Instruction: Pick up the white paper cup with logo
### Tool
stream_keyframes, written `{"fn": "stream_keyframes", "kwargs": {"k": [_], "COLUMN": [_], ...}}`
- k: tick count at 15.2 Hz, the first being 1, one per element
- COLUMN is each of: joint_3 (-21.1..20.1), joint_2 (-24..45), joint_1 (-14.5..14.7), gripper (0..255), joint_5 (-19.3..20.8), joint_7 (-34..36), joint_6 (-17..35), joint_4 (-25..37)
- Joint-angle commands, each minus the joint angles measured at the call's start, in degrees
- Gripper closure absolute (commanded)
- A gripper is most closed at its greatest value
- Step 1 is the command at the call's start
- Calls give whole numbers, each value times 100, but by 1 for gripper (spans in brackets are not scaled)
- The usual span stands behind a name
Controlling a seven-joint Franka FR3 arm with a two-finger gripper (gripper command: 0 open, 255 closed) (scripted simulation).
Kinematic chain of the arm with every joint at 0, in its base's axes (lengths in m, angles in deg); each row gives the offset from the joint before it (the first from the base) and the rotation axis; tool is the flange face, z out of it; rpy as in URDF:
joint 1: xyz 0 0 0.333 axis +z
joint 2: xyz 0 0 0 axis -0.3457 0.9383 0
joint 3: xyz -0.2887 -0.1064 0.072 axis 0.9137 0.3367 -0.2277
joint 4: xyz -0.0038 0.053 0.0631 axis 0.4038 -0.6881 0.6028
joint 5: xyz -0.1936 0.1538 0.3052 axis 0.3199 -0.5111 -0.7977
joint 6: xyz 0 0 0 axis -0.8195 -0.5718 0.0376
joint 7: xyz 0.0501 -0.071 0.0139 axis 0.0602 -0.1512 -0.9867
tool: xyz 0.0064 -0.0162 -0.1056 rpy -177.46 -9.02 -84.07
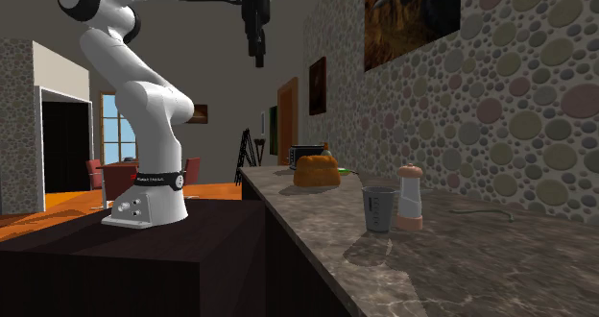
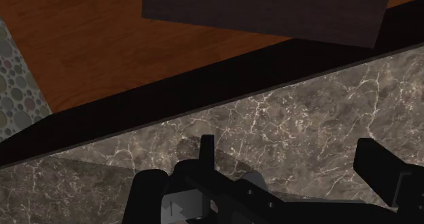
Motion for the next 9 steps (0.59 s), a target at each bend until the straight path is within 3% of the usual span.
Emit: {"fn": "stream_keyframes", "kwargs": {"k": [1,9], "joint_3": [0,-384], "joint_2": [0,1189], "joint_1": [0,113], "gripper": [0,0], "joint_5": [0,-76], "joint_7": [0,453], "joint_6": [0,1450], "joint_4": [0,-298]}}
